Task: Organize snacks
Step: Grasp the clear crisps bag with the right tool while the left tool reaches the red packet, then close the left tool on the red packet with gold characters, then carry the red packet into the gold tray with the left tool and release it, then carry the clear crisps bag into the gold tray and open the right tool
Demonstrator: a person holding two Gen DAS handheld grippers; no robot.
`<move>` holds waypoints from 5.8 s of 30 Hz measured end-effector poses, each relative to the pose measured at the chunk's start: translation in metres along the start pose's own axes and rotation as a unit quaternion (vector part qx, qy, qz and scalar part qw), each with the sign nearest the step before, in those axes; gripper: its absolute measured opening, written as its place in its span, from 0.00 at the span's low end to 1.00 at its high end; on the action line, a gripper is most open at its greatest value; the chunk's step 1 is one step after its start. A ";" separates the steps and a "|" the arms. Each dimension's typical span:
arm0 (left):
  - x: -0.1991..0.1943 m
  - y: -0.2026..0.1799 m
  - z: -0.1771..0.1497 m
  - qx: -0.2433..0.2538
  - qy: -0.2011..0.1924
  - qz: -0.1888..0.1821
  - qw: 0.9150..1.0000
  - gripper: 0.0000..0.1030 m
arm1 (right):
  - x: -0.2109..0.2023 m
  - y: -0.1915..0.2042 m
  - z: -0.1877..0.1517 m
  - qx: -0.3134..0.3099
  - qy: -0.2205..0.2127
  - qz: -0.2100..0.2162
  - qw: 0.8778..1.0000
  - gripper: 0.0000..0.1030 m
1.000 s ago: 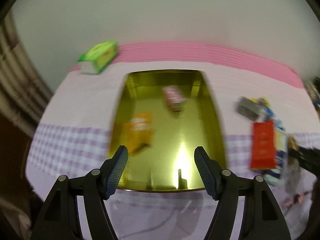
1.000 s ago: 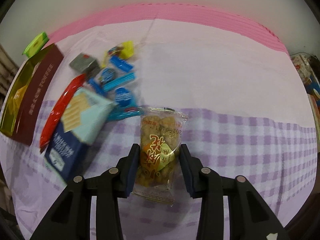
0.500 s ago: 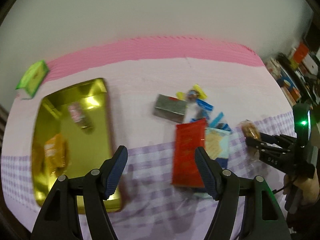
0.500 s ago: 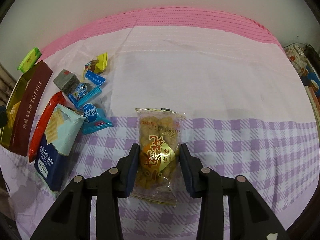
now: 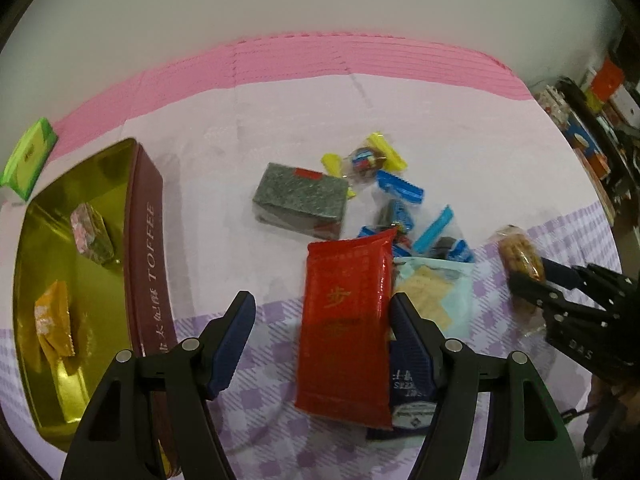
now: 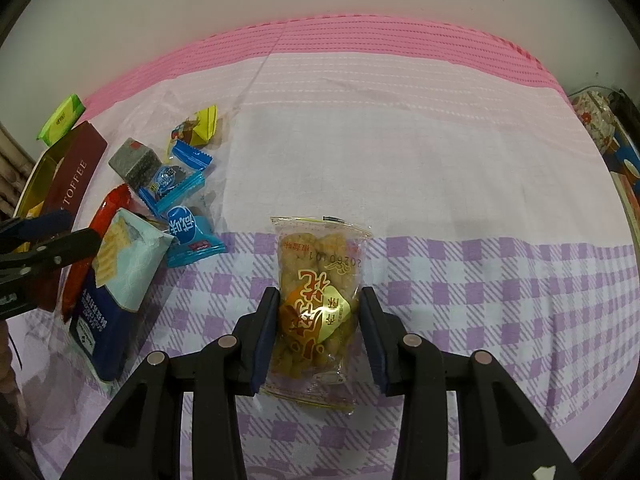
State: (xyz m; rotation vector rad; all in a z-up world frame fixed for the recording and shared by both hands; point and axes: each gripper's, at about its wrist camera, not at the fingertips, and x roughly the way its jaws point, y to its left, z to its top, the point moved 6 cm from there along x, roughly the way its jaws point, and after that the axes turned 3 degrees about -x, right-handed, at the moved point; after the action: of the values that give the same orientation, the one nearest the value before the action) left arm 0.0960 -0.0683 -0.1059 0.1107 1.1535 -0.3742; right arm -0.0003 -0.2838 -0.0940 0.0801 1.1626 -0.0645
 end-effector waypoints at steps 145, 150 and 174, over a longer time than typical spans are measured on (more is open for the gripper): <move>-0.014 0.202 -0.046 -0.155 0.050 0.112 0.980 0.43 | 0.008 -0.006 0.002 -0.004 0.002 -0.033 0.999 0.41; -0.011 0.196 -0.049 -0.141 0.043 0.122 0.982 0.44 | 0.008 -0.007 0.001 -0.004 0.008 -0.031 0.999 0.41; -0.042 0.163 -0.048 -0.076 -0.012 0.133 0.988 0.61 | 0.010 0.001 0.008 0.009 0.023 -0.039 0.999 0.35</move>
State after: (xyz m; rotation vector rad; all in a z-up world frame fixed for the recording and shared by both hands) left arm 0.0961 0.1067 -0.1042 0.1249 1.1219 -0.0509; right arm 0.0107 -0.2840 -0.0996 0.0518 1.2109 -0.1418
